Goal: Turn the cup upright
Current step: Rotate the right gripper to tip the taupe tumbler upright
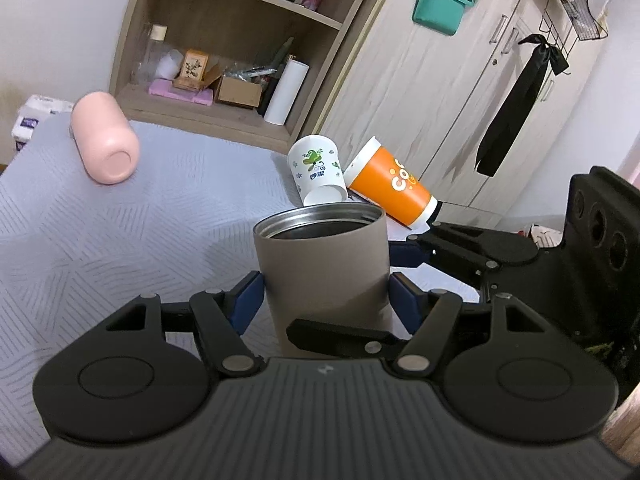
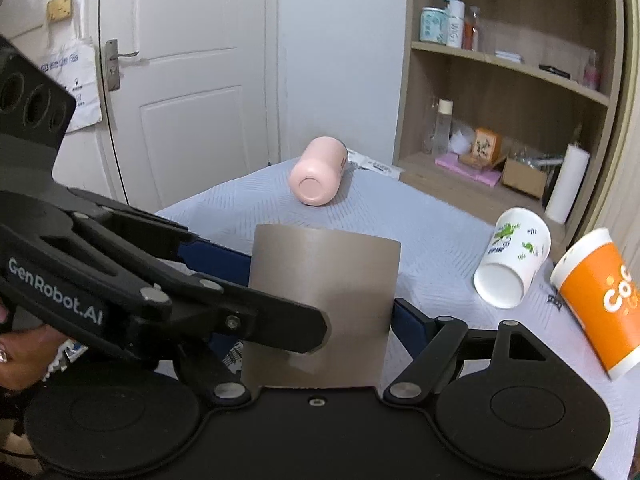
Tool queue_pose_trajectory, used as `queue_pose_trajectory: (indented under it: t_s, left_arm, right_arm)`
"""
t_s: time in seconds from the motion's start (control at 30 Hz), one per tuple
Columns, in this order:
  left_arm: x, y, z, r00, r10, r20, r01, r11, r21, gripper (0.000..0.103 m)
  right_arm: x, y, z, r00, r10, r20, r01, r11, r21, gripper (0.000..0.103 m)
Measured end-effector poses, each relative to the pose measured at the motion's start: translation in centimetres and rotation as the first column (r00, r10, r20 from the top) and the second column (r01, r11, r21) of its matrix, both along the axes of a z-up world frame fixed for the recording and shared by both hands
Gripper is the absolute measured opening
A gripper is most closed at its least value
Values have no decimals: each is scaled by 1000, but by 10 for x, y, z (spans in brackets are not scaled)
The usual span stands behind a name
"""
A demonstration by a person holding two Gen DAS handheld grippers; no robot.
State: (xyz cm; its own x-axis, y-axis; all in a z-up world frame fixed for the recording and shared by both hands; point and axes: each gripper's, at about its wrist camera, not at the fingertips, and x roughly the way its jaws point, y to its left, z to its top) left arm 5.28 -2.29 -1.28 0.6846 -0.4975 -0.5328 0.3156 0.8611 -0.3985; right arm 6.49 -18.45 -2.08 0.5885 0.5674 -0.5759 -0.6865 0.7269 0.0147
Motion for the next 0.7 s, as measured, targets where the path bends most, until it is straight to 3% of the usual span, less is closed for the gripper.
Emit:
queue_pose_trajectory:
  t_s: [0.5, 0.7]
  left_arm:
    - [31, 3, 17, 996, -3, 90, -6, 995, 96, 67]
    - [57, 0, 12, 993, -22, 114, 6, 990, 139, 67]
  right_arm:
    - [19, 7, -4, 984, 7, 179, -20, 997, 72, 83]
    - [37, 17, -14, 965, -21, 260, 16, 1000, 24, 83]
